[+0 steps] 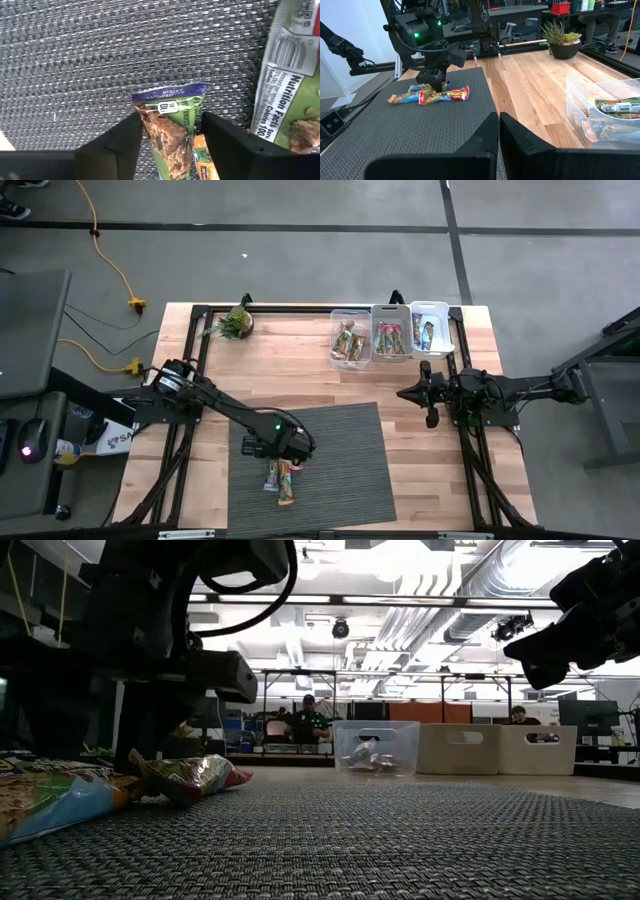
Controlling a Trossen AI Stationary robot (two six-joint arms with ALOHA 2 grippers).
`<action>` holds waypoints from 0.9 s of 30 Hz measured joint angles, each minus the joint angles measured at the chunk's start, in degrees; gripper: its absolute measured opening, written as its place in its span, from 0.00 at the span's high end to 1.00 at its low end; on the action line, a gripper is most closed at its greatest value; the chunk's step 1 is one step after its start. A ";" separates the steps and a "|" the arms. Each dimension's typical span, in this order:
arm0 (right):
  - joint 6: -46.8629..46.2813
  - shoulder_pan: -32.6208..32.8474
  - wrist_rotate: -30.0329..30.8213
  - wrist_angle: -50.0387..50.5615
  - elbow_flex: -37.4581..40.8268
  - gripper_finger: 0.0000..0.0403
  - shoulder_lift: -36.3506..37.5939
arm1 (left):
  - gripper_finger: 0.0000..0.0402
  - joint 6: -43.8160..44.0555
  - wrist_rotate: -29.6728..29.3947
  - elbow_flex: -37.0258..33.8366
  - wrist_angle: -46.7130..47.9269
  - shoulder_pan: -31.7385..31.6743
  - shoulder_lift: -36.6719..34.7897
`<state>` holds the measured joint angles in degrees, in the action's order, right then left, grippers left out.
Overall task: Pick and place Granola Bars by type
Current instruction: Put the blue granola bar into the white bin
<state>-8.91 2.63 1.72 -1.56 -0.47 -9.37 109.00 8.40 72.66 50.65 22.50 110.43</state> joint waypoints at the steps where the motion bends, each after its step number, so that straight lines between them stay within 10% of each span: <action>1: 0.00 -0.02 0.00 0.00 0.00 1.00 0.00 | 0.52 -0.41 0.00 0.00 -0.11 0.00 0.02; 11: -0.02 0.00 0.00 0.00 0.00 1.00 0.00 | 0.74 -1.25 -0.22 -0.02 -0.15 0.00 0.07; 27: -0.02 0.00 0.00 0.01 0.00 1.00 -0.01 | 0.76 -2.82 -3.06 2.05 6.38 0.02 -1.66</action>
<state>-8.93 2.63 1.72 -1.56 -0.47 -9.37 106.18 5.34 74.72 57.03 22.52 108.77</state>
